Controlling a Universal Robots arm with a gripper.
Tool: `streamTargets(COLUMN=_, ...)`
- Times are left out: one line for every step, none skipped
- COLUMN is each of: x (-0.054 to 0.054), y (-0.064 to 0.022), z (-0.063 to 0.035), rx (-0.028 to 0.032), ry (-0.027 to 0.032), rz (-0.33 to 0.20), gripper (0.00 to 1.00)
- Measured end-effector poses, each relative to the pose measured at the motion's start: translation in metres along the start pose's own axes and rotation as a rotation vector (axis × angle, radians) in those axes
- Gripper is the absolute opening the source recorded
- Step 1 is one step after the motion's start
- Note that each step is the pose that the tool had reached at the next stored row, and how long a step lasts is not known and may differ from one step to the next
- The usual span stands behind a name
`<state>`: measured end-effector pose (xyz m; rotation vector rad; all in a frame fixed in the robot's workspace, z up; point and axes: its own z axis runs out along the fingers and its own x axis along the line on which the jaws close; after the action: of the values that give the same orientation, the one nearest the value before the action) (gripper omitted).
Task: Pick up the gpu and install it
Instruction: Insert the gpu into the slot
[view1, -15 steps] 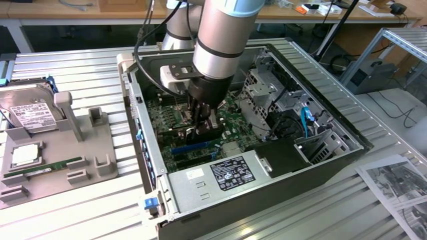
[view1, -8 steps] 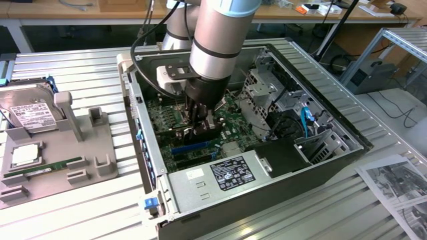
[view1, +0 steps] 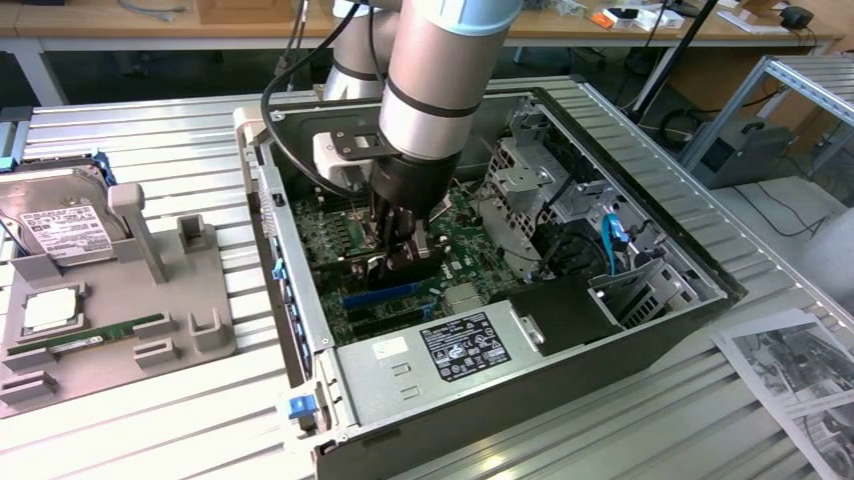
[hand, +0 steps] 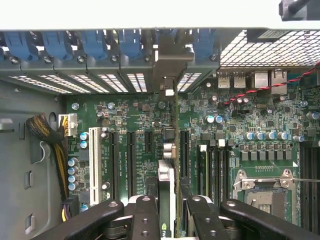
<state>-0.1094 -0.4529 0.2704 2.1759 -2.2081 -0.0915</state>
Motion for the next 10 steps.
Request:
streamTargets(x=0.0, y=0.0, z=0.0001, rx=-0.0001, ry=-0.0009, rz=0.0, gripper=0.27)
streamTargets(x=0.0, y=0.0, z=0.0001, rx=-0.0001, ry=-0.0018, rz=0.0, gripper=0.27)
streamTargets(x=0.0, y=0.0, z=0.0002, rx=0.0, ry=-0.0027, rz=0.0, gripper=0.27)
streamTargets(x=0.0, y=0.0, z=0.0002, rx=0.0, ry=-0.0029, rz=0.0, gripper=0.27)
streamTargets(x=0.0, y=0.0, z=0.0002, rx=-0.0001, ry=-0.0029, rz=0.0, gripper=0.27)
streamTargets(x=0.0, y=0.0, z=0.0002, rx=-0.0001, ry=-0.0029, rz=0.0, gripper=0.27)
streamTargets(x=0.0, y=0.0, z=0.0002, rx=-0.0001, ry=-0.003, rz=0.0, gripper=0.27)
streamTargets(x=0.0, y=0.0, z=0.0002, rx=0.0, ry=-0.0029, rz=0.0, gripper=0.27)
streamTargets(x=0.0, y=0.0, z=0.0002, rx=0.0, ry=-0.0029, rz=0.0, gripper=0.27)
streamTargets(x=0.0, y=0.0, z=0.0003, rx=-0.0001, ry=-0.0028, rz=0.0, gripper=0.27)
